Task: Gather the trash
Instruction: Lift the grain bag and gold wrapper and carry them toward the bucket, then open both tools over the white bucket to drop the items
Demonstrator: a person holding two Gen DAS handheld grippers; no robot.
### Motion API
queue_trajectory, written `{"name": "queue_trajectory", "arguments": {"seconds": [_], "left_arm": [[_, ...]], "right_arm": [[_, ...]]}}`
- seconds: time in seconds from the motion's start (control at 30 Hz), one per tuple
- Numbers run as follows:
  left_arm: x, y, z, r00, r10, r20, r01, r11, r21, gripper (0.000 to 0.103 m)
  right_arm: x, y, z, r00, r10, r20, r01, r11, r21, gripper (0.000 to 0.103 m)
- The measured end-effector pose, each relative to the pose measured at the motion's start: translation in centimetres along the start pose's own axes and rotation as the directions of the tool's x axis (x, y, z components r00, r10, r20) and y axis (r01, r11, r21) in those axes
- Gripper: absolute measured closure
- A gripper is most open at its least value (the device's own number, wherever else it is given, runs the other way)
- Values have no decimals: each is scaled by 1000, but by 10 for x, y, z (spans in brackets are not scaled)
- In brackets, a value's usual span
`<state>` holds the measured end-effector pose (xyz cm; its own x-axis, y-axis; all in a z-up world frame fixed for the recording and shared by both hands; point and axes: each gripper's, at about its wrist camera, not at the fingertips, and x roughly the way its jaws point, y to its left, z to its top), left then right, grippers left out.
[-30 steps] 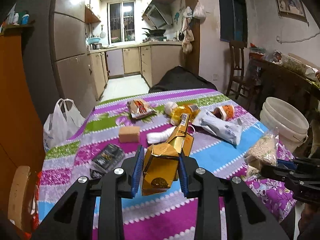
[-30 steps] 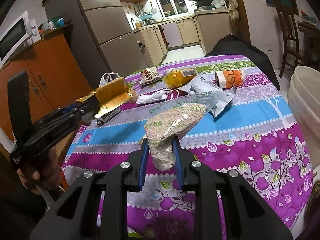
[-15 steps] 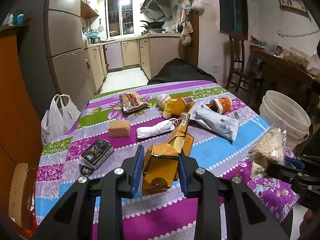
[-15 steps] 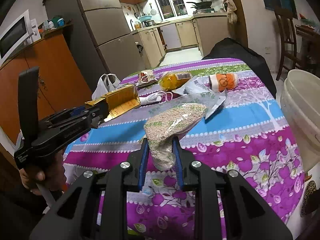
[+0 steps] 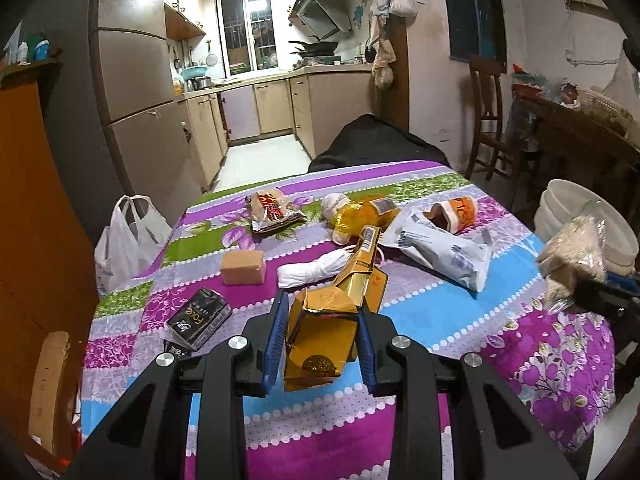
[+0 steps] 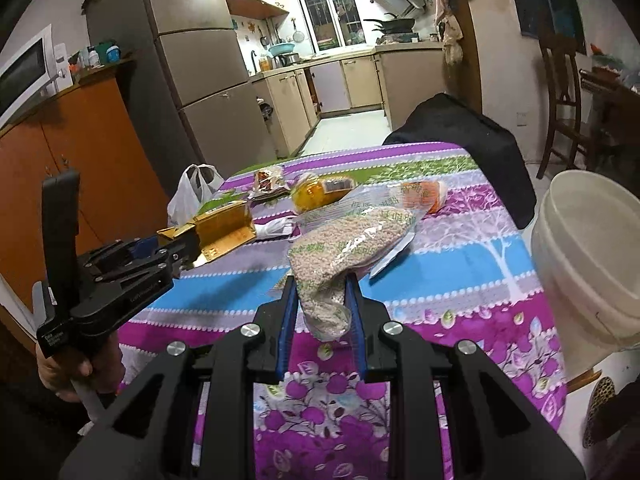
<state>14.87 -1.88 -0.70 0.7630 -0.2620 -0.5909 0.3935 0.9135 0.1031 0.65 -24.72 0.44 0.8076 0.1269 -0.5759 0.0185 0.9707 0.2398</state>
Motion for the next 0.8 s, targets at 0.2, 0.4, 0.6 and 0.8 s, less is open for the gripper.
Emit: {"name": "queue_trajectory", "arguments": {"seconds": [0.2, 0.4, 0.6, 0.8], "left_arm": [[5, -5, 3, 1000, 10, -3, -10, 1000, 12, 70], [12, -29, 31, 999, -47, 24, 46, 998, 39, 70], [25, -90, 72, 983, -175, 49, 169, 980, 106, 70], [47, -175, 115, 945, -327, 22, 317, 928, 195, 70]], "right_arm": [[0, -6, 4, 1000, -20, -1, 20, 999, -25, 81], [-20, -27, 23, 996, -86, 38, 88, 995, -46, 81], [-50, -70, 41, 975, -213, 66, 216, 975, -45, 81], [-88, -133, 65, 929, -364, 70, 364, 931, 19, 80]]}}
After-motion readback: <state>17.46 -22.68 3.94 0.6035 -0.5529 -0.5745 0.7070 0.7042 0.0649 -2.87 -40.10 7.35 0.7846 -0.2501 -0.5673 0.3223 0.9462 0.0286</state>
